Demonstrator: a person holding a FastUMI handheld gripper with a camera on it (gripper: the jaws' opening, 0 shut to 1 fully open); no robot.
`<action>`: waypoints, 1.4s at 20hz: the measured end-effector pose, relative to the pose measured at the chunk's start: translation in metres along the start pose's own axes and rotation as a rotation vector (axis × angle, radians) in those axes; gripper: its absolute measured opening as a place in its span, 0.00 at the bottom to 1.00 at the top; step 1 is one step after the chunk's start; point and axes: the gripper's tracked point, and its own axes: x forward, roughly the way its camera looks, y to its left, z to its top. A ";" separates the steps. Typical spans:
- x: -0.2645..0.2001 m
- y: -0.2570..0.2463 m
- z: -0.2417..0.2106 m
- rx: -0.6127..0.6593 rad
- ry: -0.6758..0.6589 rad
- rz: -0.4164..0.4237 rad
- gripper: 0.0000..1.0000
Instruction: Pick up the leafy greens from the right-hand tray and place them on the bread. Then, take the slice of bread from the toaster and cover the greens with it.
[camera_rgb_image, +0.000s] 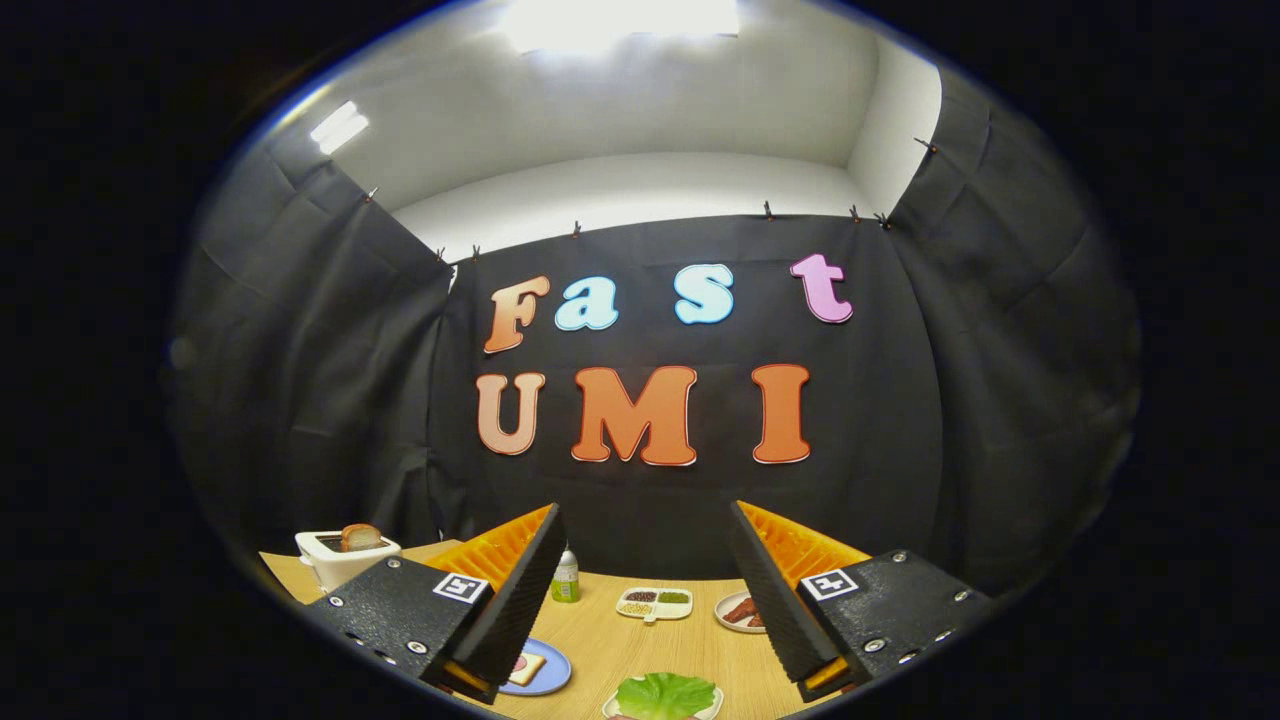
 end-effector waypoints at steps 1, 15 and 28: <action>0.001 0.000 -0.001 -0.002 -0.003 -0.006 0.98; 0.027 -0.009 -0.078 0.007 0.179 -0.014 0.98; 0.049 -0.011 -0.188 0.045 0.637 0.009 0.98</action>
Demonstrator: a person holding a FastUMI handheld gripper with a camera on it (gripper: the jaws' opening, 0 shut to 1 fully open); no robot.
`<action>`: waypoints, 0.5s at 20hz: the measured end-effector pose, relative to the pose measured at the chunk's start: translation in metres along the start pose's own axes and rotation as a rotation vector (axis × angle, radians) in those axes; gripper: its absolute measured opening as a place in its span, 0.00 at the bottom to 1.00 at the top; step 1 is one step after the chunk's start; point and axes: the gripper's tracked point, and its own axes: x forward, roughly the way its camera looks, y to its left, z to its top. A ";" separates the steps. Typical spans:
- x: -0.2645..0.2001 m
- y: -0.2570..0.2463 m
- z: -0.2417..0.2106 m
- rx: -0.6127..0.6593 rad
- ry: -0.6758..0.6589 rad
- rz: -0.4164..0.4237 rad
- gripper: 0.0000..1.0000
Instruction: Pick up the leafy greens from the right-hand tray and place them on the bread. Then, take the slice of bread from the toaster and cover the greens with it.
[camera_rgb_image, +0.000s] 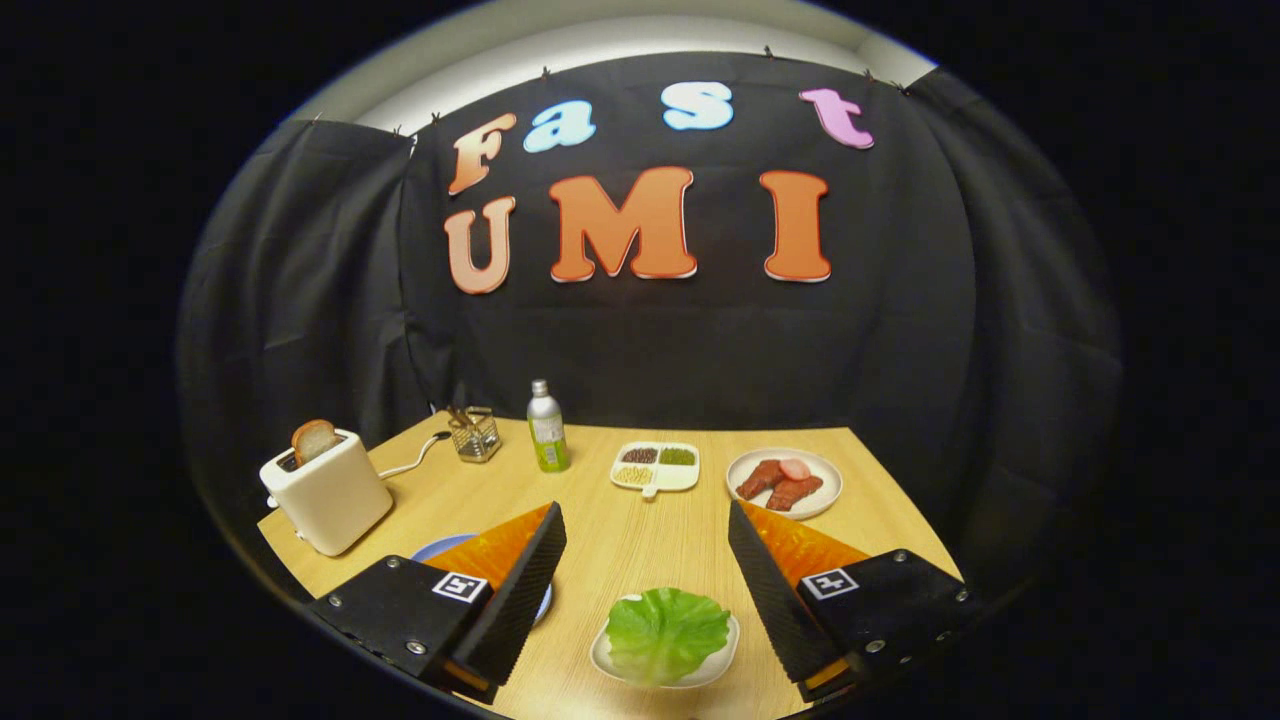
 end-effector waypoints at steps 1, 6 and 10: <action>0.006 -0.001 -0.012 0.002 0.048 0.001 0.98; 0.028 -0.009 -0.066 0.007 0.290 -0.004 0.98; 0.044 -0.016 -0.110 0.024 0.465 -0.026 0.98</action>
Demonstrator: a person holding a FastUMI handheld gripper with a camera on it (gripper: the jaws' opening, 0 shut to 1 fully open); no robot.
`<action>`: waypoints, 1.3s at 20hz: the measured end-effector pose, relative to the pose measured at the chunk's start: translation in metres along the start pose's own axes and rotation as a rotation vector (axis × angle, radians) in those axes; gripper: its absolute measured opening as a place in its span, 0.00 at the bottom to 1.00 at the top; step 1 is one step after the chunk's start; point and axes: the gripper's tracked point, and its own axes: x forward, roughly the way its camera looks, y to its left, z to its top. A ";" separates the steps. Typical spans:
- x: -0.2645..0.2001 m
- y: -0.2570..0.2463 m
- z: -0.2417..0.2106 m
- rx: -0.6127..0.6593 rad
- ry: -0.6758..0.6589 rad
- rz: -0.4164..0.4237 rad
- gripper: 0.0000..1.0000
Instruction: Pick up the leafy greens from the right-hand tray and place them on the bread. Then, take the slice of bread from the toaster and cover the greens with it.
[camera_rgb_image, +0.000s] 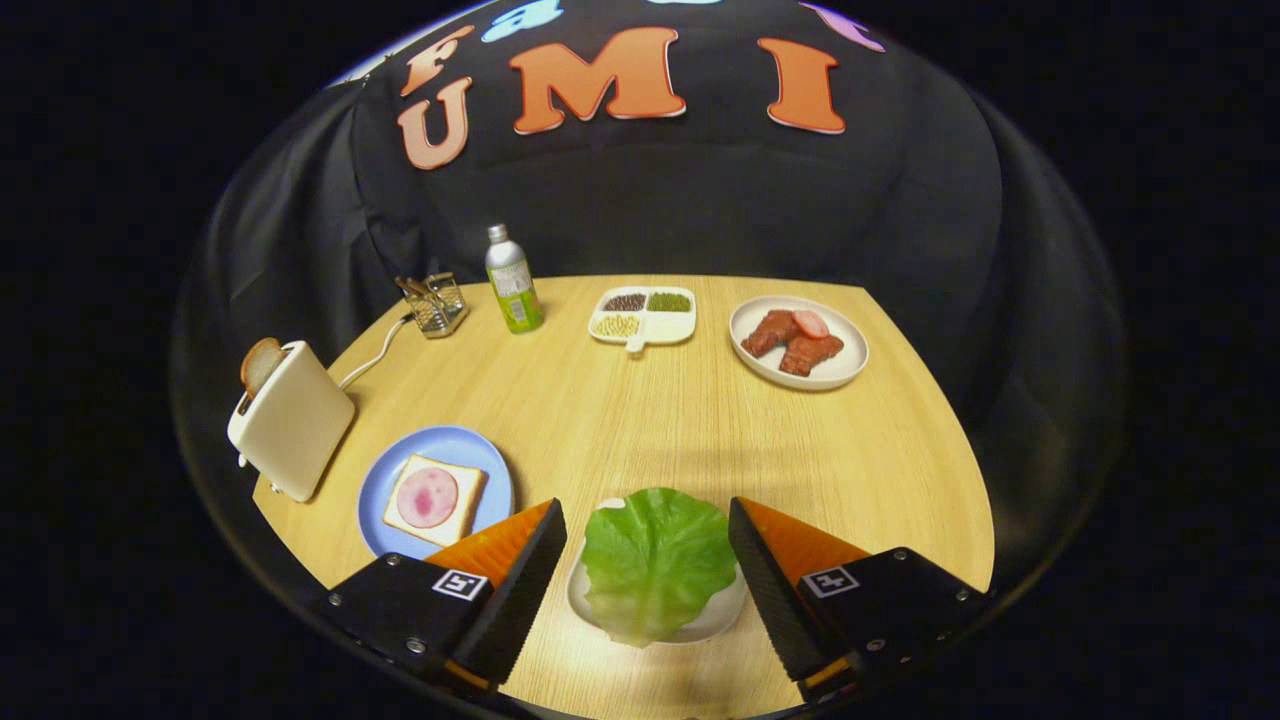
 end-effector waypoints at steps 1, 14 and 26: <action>0.007 -0.003 -0.011 0.005 0.047 -0.005 0.98; 0.058 -0.003 -0.072 0.074 0.349 -0.062 0.89; 0.064 0.001 -0.068 0.037 0.307 -0.111 0.23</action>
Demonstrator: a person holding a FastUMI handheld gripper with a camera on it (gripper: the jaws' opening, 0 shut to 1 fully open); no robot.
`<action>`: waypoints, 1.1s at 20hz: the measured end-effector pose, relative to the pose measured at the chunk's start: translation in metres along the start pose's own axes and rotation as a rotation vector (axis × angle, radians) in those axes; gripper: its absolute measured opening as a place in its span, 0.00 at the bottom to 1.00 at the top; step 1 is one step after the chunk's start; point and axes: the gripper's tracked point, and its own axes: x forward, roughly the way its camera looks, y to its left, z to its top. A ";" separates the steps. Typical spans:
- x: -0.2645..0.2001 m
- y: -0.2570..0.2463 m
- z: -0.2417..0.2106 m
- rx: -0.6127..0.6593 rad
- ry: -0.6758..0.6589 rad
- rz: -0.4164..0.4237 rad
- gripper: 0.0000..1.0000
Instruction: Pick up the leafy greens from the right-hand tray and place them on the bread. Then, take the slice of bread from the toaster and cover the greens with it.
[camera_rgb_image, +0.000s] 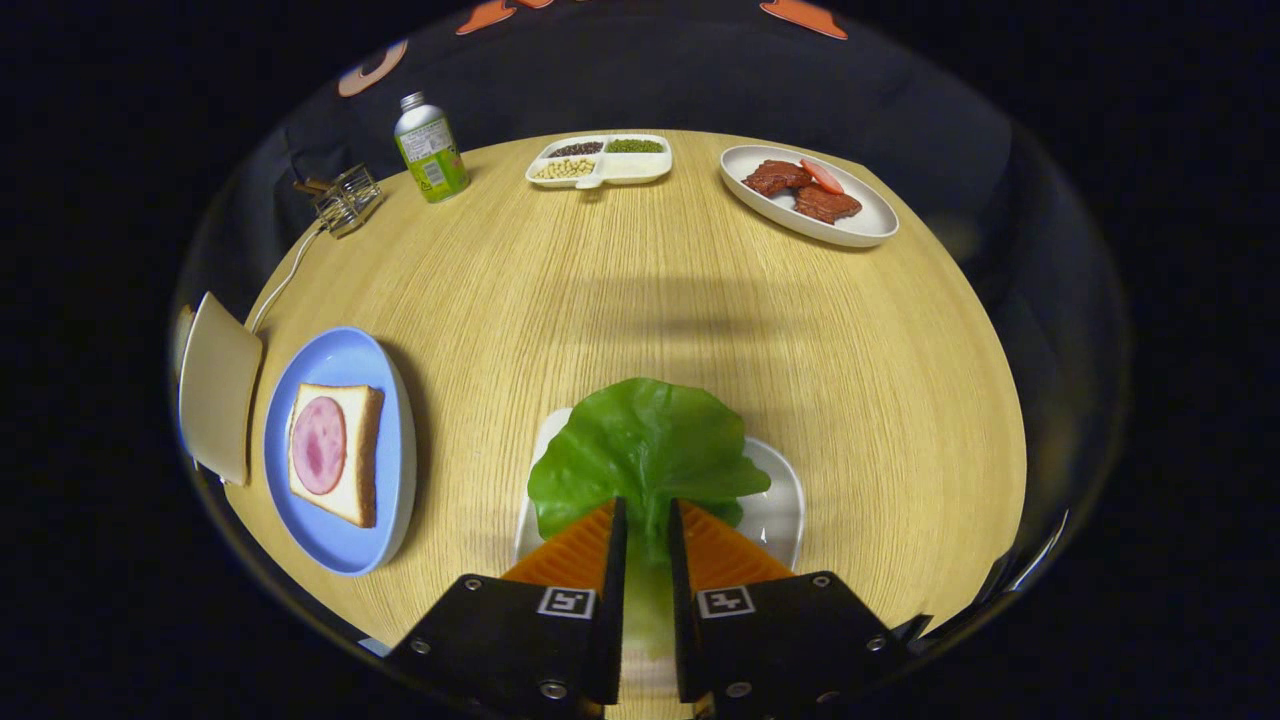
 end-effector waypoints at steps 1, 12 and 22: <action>0.000 -0.001 0.000 0.016 0.003 0.006 0.13; -0.065 0.017 0.046 0.085 -0.168 0.168 0.01; -0.116 0.116 0.067 -0.024 -0.231 0.364 0.01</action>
